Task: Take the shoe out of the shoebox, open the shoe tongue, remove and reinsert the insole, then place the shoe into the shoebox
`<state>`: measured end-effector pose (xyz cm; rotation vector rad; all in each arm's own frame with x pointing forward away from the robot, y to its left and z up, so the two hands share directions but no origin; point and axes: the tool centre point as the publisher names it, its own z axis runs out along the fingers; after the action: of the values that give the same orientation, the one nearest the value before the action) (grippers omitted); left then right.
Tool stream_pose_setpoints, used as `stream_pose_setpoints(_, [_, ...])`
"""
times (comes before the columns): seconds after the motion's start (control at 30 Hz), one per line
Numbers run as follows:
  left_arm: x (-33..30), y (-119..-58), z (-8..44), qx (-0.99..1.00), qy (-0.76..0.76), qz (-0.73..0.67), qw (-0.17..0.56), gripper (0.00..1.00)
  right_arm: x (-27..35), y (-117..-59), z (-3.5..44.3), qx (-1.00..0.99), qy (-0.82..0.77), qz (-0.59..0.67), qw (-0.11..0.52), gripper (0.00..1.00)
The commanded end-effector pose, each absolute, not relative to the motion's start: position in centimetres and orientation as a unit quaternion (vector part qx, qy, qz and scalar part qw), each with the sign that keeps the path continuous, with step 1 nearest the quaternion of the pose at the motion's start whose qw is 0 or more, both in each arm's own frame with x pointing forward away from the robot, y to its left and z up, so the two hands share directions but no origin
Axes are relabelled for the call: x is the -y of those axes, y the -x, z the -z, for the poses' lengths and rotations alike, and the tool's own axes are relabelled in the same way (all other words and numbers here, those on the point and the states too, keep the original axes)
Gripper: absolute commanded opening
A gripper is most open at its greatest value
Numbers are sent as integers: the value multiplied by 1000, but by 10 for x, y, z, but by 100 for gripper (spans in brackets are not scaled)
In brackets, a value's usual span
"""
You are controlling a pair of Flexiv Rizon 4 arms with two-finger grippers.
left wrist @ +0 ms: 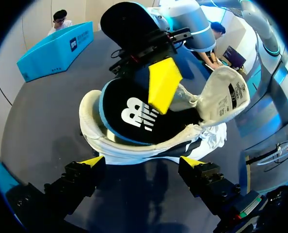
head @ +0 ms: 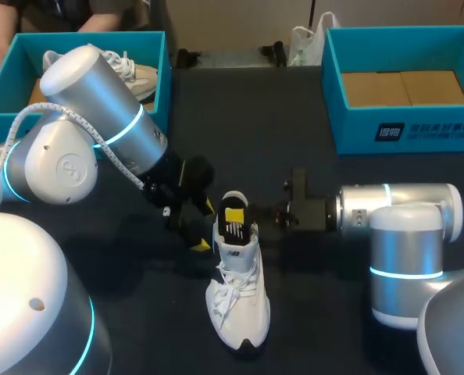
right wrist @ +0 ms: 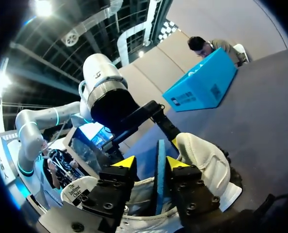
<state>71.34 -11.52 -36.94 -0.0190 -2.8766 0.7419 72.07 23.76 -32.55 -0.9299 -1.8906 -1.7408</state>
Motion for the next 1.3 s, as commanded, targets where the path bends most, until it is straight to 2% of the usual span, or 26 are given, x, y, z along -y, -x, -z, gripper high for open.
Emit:
stream_pose_setpoints(0.03, [115, -713, 370, 965, 6, -248, 84, 100, -241, -722, 325, 683, 347, 613, 195, 0])
stream_pose_setpoints(0.67, [115, -713, 370, 965, 6, -248, 84, 100, -235, -692, 358, 654, 397, 606, 218, 0])
stream_pose_setpoints(0.7, [115, -713, 370, 965, 6, -248, 84, 100, -236, -692, 355, 655, 395, 607, 215, 5])
stream_pose_setpoints(0.77, [115, -713, 370, 965, 6, -248, 84, 100, -235, -693, 348, 659, 389, 609, 210, 29])
stream_pose_setpoints(0.83, [115, -713, 370, 965, 6, -248, 84, 100, -235, -693, 348, 659, 389, 609, 210, 29])
stream_pose_setpoints(0.87, [115, -713, 370, 965, 6, -248, 84, 100, -235, -695, 339, 669, 378, 608, 200, 45])
stream_pose_setpoints(1.13, [115, -713, 370, 965, 6, -248, 84, 100, -229, -703, 323, 695, 361, 593, 186, 51])
stream_pose_setpoints(1.3, [115, -713, 370, 965, 6, -248, 84, 100, -224, -709, 320, 709, 361, 577, 185, 49])
